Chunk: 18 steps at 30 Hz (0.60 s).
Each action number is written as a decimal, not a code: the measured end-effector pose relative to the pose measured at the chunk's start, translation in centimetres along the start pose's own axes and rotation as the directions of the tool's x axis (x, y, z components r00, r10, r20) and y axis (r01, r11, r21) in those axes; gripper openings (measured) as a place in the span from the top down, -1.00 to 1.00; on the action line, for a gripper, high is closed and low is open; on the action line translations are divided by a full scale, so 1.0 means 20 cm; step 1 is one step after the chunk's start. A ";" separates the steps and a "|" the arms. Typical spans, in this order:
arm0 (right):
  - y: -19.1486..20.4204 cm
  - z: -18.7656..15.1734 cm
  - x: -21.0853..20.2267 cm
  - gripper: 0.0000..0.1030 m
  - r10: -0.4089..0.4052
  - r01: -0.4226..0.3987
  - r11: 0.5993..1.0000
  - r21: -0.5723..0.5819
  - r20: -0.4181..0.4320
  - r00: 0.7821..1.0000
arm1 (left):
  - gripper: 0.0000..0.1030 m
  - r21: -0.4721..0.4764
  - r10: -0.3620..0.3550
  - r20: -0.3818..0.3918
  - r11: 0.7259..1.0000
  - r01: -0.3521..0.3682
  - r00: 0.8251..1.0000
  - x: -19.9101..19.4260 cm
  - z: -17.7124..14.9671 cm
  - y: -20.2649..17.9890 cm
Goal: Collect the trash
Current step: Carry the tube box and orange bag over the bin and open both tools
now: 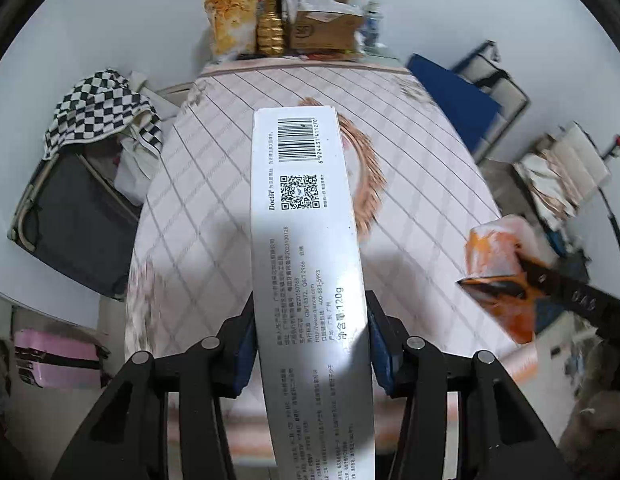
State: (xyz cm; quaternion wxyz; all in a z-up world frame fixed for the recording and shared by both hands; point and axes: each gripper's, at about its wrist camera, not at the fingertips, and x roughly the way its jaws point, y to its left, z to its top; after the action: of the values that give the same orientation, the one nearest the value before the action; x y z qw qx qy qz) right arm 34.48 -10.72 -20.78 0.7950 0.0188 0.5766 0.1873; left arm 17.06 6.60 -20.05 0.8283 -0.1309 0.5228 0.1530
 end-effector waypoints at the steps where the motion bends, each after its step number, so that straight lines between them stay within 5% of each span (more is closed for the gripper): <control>1: -0.01 -0.08 -0.03 0.80 0.001 -0.001 1.000 0.008 -0.002 1.000 | 0.14 0.008 -0.016 -0.008 1.000 0.016 1.000 -0.04 -0.08 0.01; 9: -0.15 -1.01 -0.21 0.80 0.026 -0.015 0.997 0.080 -0.145 0.989 | 0.14 -0.034 -0.164 -0.163 0.986 0.161 0.973 -0.14 -0.64 0.05; 13: -0.28 -1.39 -0.10 0.80 0.026 0.005 0.993 0.114 -0.271 0.962 | 0.14 -0.131 -0.226 -0.284 0.972 0.196 0.932 -0.01 -0.95 0.08; 18: -0.46 -1.74 0.24 0.80 0.005 0.057 0.988 0.140 -0.410 0.912 | 0.14 -0.213 -0.227 -0.407 0.965 0.150 0.885 0.35 -1.23 0.06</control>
State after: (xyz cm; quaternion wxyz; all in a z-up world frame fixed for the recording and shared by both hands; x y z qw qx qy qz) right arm 6.17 -24.12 -38.95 0.6554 0.0310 0.7429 0.1328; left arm -0.98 -0.69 -36.85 0.6896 -0.2840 0.6608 0.0846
